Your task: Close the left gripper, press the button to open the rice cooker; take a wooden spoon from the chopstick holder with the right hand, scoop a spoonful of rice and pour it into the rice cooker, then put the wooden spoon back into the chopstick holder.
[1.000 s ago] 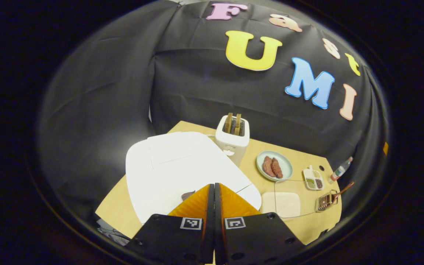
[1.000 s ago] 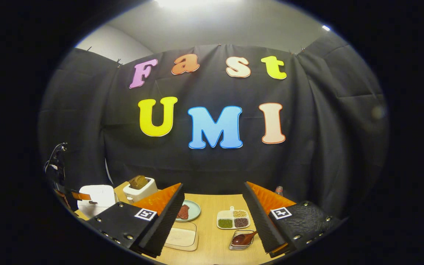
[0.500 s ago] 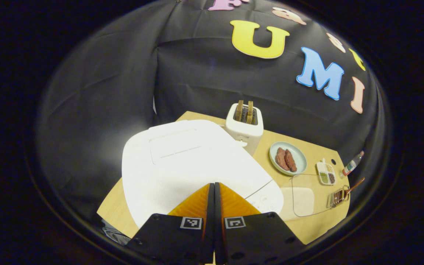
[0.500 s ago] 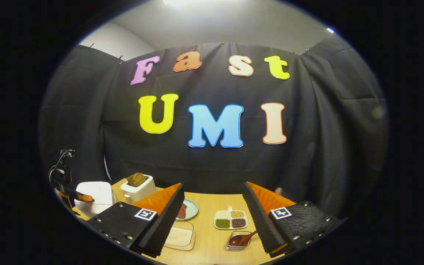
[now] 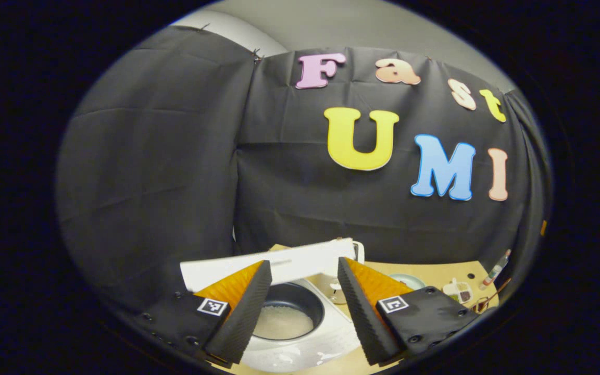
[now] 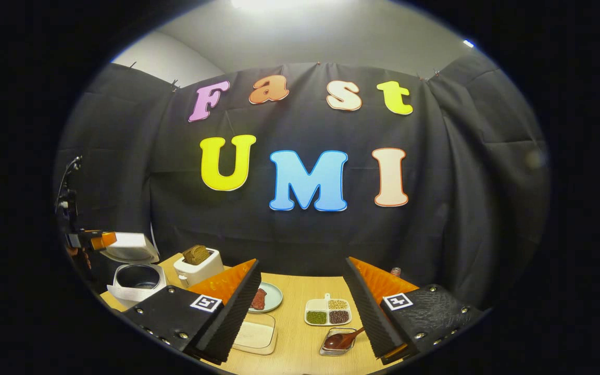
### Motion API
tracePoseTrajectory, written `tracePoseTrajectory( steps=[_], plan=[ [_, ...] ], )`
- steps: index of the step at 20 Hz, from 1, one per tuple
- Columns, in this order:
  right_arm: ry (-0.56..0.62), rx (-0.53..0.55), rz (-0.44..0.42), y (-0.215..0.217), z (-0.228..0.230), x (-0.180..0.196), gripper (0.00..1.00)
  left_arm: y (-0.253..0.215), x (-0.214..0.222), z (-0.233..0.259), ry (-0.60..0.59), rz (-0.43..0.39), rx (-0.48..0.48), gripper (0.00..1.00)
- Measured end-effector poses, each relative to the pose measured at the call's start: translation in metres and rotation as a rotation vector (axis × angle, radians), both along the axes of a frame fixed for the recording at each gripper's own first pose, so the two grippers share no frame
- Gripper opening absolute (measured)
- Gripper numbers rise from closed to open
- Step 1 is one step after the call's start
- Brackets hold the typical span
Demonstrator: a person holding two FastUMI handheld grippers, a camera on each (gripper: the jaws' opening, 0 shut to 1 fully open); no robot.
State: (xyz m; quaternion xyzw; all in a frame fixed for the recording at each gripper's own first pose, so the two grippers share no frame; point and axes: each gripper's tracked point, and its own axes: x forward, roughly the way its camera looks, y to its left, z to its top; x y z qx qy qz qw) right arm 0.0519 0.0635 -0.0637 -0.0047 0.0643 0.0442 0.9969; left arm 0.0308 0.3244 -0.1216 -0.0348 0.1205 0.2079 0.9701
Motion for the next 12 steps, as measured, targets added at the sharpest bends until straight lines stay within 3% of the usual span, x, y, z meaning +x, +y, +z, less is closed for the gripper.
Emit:
tracePoseTrajectory(
  steps=[2, 4, 8, 10, 12],
  plan=[
    [-0.004, 0.002, -0.004, -0.003, 0.000, 0.000, 0.97, -0.012, 0.000, 0.019, -0.051, -0.014, -0.006, 0.86],
    [-0.005, 0.011, -0.015, -0.010, -0.002, -0.001, 0.97, -0.034, 0.001, 0.035, -0.109, -0.062, -0.020, 0.89],
    [-0.004, 0.041, -0.052, -0.028, 0.002, -0.003, 0.97, -0.074, -0.005, 0.052, -0.165, -0.138, 0.032, 0.86],
    [-0.028, 0.053, -0.073, -0.039, 0.012, -0.004, 0.97, -0.089, -0.003, 0.063, -0.187, -0.164, 0.065, 0.97],
    [-0.044, 0.047, -0.095, -0.050, 0.015, -0.005, 0.97, -0.106, -0.001, 0.068, -0.203, -0.190, 0.069, 0.99]
  ],
)
